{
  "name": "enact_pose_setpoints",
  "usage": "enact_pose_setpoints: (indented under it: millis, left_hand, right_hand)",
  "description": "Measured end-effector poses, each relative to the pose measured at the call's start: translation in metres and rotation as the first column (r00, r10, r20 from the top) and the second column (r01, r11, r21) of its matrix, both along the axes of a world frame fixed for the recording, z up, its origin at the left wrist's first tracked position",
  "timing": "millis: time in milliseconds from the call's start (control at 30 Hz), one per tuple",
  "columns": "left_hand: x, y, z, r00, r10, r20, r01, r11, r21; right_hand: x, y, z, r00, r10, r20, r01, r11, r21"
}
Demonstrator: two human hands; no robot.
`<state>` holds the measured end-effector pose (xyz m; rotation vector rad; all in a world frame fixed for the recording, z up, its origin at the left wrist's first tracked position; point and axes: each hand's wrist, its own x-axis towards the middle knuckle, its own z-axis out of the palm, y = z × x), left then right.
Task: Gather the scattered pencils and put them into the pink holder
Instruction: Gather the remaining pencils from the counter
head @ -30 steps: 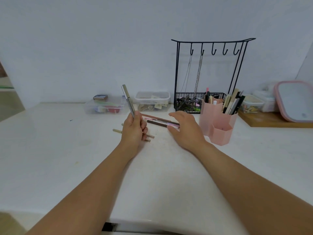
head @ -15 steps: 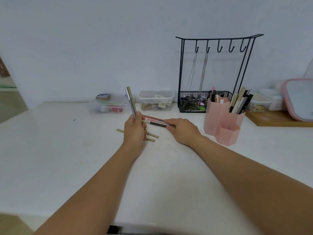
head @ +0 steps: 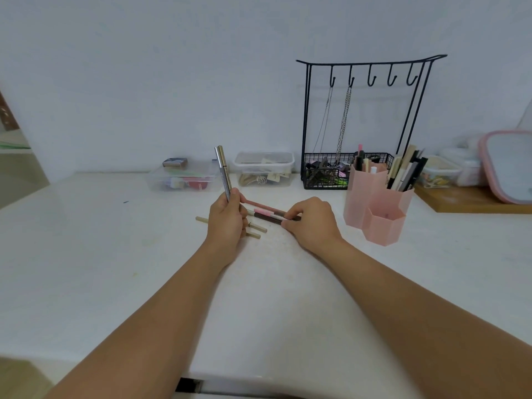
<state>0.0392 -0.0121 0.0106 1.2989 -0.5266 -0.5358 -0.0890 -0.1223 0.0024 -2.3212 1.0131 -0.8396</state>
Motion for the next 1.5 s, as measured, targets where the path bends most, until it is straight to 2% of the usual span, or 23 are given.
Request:
enact_pose_setpoints:
  millis: [100, 233, 367, 467, 567, 700, 933, 1033, 1133, 1200, 1267, 1367, 1500]
  left_hand:
    - [-0.002, 0.001, 0.001, 1.000, -0.009, -0.006, 0.009, 1.000, 0.001]
    - [-0.005, 0.003, 0.004, 0.999, -0.040, -0.031, 0.040, 0.999, -0.002]
    - [-0.006, 0.004, 0.004, 0.985, -0.172, -0.021, 0.172, 0.985, -0.008]
    - [-0.007, 0.006, 0.004, 0.961, -0.268, 0.062, 0.269, 0.963, 0.003]
    - [-0.009, 0.006, 0.003, 0.947, -0.282, 0.156, 0.279, 0.959, 0.040]
    - [-0.010, 0.003, 0.000, 0.905, -0.296, 0.304, 0.267, 0.954, 0.135]
    - [-0.014, 0.003, -0.002, 0.867, -0.309, 0.390, 0.232, 0.945, 0.231]
    - [-0.014, 0.003, -0.001, 0.911, -0.321, 0.258, 0.278, 0.942, 0.189]
    - [-0.012, 0.004, 0.000, 0.942, -0.275, 0.194, 0.256, 0.959, 0.118]
    - [-0.010, 0.005, -0.001, 0.959, -0.237, 0.158, 0.227, 0.971, 0.079]
    - [-0.007, 0.004, -0.001, 0.970, -0.216, 0.111, 0.211, 0.976, 0.056]
    - [-0.003, 0.002, -0.002, 0.986, -0.158, 0.057, 0.156, 0.987, 0.031]
    - [-0.004, 0.003, 0.001, 0.995, -0.097, 0.006, 0.097, 0.995, 0.011]
  right_hand:
    - [-0.001, 0.001, 0.001, 0.994, -0.040, 0.099, 0.034, 0.997, 0.067]
    - [-0.004, 0.002, 0.013, 0.924, -0.056, 0.379, 0.019, 0.995, 0.099]
    - [-0.004, 0.011, 0.029, 0.786, 0.040, 0.617, -0.252, 0.932, 0.260]
    - [-0.001, 0.022, 0.033, 0.759, 0.055, 0.649, -0.375, 0.852, 0.366]
    - [0.004, 0.028, 0.031, 0.717, 0.068, 0.694, -0.478, 0.772, 0.419]
    - [0.006, 0.027, 0.027, 0.733, 0.102, 0.673, -0.506, 0.743, 0.439]
    - [0.005, 0.025, 0.023, 0.731, 0.086, 0.676, -0.519, 0.714, 0.470]
    - [0.003, 0.023, 0.024, 0.779, 0.088, 0.621, -0.431, 0.794, 0.429]
    - [-0.003, 0.003, 0.023, 0.883, -0.012, 0.470, -0.109, 0.967, 0.231]
    - [-0.012, -0.012, 0.025, 0.945, -0.049, 0.322, 0.023, 0.996, 0.084]
    - [-0.021, -0.022, 0.026, 0.989, -0.042, 0.141, 0.035, 0.998, 0.054]
    - [-0.025, -0.029, 0.021, 0.995, -0.036, -0.096, 0.045, 0.995, 0.092]
    - [-0.026, -0.029, 0.021, 0.981, -0.011, -0.193, 0.039, 0.989, 0.141]
